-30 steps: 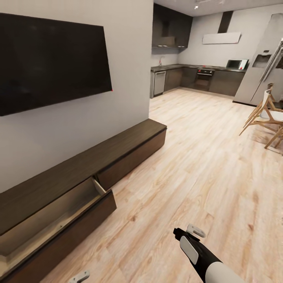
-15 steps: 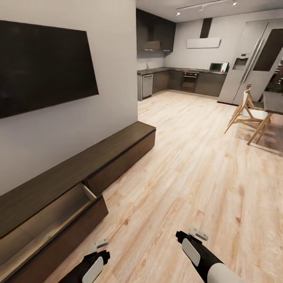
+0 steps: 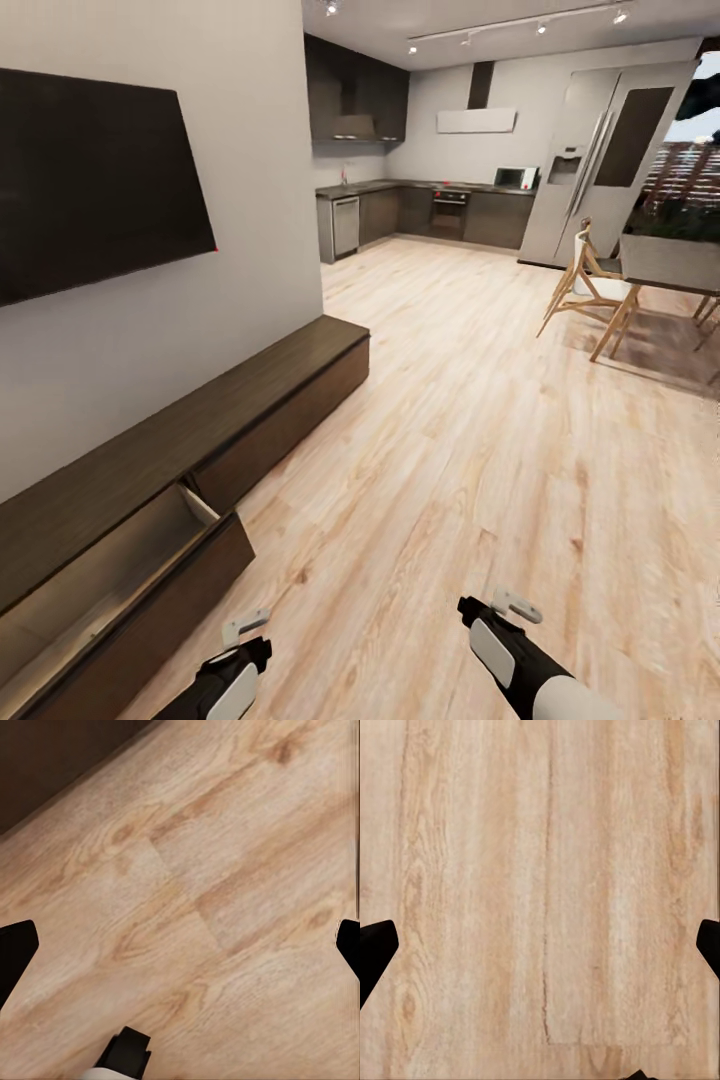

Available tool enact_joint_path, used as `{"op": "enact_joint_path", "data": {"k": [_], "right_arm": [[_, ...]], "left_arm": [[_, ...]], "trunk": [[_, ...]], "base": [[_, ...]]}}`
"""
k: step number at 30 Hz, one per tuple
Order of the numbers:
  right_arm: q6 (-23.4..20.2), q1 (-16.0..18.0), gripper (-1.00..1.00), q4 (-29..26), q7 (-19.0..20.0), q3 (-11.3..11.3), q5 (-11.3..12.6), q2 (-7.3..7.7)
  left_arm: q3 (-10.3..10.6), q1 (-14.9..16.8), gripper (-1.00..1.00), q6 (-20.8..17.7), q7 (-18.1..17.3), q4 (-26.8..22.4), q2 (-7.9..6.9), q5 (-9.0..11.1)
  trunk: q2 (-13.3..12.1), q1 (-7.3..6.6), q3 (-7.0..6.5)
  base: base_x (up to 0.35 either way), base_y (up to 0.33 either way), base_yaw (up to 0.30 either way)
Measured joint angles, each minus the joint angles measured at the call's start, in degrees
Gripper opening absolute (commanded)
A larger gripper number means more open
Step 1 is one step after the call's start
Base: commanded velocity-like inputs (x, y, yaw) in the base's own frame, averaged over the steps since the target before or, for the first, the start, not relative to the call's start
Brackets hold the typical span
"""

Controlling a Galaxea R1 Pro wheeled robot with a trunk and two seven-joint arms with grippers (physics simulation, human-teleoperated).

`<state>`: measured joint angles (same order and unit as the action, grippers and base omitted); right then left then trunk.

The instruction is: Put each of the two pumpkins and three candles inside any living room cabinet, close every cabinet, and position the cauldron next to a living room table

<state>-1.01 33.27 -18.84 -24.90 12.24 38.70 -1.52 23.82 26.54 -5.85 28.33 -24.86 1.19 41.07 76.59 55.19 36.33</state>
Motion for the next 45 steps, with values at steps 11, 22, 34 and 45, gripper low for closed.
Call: {"op": "enact_joint_path", "data": {"k": [11, 22, 34, 45], "right_arm": [[2.34, -0.01, 1.00, 0.40, -0.07, 0.01, 0.03, 0.12], [2.75, -0.01, 1.00, 0.48, -0.13, -0.06, 0.04, 0.12], [2.75, -0.01, 1.00, 0.40, -0.17, -0.11, 0.01, -0.08], [2.76, -0.01, 1.00, 0.39, 1.47, -1.59, 0.03, -0.04]], "left_arm": [[-0.02, -0.09, 1.00, 1.01, 0.00, 0.03, 0.01, 0.05], [0.04, -0.19, 1.00, 2.19, -0.02, 0.03, 0.19, 0.10], [0.07, -0.20, 1.00, 2.60, -0.01, 0.03, 0.21, 0.11], [0.07, -0.24, 1.00, 2.60, -0.02, 0.04, 0.33, 0.11]], "trunk": [[0.00, 0.00, -0.84], [0.00, 0.00, -1.68], [0.00, 0.00, -2.60], [0.00, 0.00, -3.03]], "base": [[0.000, 0.000, -0.188], [0.000, 0.000, -0.188], [0.000, 0.000, -0.189], [0.000, 0.000, -0.248]]}}
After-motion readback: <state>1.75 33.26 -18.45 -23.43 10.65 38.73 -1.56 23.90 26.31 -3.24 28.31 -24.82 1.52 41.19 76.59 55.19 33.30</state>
